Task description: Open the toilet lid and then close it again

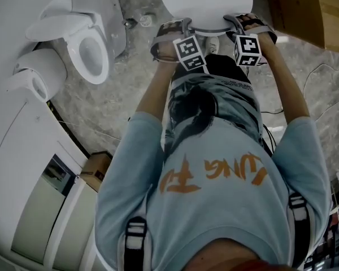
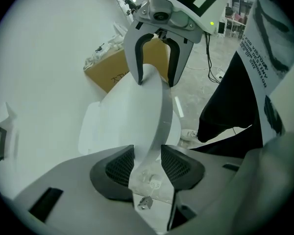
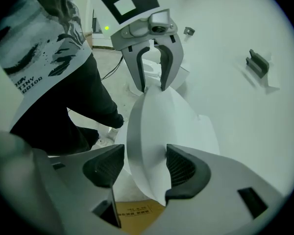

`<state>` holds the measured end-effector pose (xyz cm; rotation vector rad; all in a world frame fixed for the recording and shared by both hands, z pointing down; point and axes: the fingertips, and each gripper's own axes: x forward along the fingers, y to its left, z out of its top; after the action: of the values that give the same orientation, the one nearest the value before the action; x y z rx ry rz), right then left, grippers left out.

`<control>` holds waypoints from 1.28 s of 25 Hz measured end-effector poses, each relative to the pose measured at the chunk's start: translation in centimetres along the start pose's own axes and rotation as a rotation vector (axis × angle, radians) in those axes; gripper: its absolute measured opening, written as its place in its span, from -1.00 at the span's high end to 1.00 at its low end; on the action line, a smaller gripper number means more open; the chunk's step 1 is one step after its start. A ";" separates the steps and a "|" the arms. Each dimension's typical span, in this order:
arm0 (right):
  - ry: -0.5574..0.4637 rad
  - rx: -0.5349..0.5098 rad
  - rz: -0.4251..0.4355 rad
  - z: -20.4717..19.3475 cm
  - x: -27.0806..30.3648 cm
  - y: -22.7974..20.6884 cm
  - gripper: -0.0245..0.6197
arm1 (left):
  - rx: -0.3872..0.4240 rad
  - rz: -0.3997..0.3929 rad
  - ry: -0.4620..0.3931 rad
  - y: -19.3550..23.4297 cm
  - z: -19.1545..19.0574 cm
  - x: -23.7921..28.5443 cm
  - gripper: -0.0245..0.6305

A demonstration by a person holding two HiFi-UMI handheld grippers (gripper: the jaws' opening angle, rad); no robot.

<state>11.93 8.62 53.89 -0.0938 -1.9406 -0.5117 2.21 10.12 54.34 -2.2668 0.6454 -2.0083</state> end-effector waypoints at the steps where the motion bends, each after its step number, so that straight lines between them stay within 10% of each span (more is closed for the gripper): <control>1: 0.001 0.014 0.014 -0.2 0.3 0.2 0.04 | 0.001 -0.008 -0.002 -0.3 -0.1 0.4 0.36; 32: 0.109 0.115 0.175 -5.3 15.8 8.7 0.16 | -0.060 -0.235 0.023 -9.1 -3.5 15.8 0.41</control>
<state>12.32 11.76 72.44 -0.1577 -1.8308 -0.2832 2.49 14.01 72.49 -2.4614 0.4651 -2.1447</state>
